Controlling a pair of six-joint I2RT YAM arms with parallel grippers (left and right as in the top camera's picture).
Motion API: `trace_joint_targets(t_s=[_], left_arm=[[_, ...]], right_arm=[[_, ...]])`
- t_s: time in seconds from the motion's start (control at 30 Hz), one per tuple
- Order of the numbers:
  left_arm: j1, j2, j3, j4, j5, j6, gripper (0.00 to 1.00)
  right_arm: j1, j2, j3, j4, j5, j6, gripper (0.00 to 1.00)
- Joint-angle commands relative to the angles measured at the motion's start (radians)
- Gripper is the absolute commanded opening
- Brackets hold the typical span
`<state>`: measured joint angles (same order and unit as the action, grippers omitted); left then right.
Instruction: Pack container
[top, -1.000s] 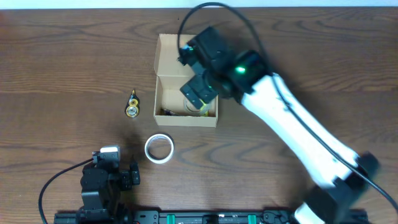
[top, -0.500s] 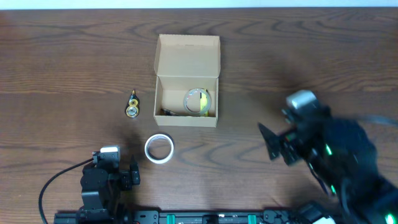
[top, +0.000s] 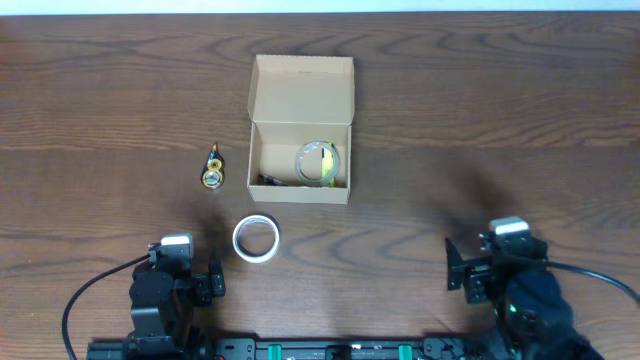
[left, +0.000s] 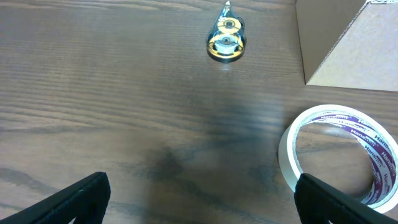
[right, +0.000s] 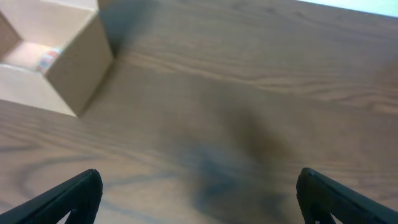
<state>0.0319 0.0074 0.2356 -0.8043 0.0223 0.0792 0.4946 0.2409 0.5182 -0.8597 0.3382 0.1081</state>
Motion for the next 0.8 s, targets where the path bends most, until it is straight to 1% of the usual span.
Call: trace_joint_targets(t_s=[0.0,0.13,0.2,0.3,0.43,0.5,0.53,0.77], left_arm=[[0.0,-0.004,-0.044,-0.041,-0.006,0.003,0.95],[0.0,-0.004,-0.044,-0.041,-0.006,0.003,0.96],[0.0,-0.004,-0.044,-0.041,-0.006,0.003,0.95],[0.0,-0.004,-0.044,-0.041,-0.006,0.003,0.96],[0.0,-0.004,-0.044,-0.041,-0.006,0.003,0.95],[0.0,-0.004,-0.044,-0.041,-0.006,0.003,0.95],[0.0,-0.004,-0.044,-0.041,-0.006,0.003,0.95],[0.0,-0.004,-0.044,-0.041,-0.006,0.003,0.95]], right_arm=[[-0.005,-0.005,-0.081,0.072,0.055,-0.103,0.99],[-0.005,-0.005,-0.18,0.168,0.055,-0.101,0.99],[-0.005,-0.005,-0.206,0.176,0.055,-0.083,0.99],[-0.005,-0.006,-0.269,0.18,0.055,0.0,0.99],[-0.005,-0.005,-0.341,0.217,0.054,0.0,0.99],[-0.005,-0.005,-0.351,0.217,0.055,-0.002,0.99],[-0.005,-0.005,-0.351,0.217,0.055,-0.026,0.99],[-0.005,-0.005,-0.351,0.217,0.053,-0.027,0.99]])
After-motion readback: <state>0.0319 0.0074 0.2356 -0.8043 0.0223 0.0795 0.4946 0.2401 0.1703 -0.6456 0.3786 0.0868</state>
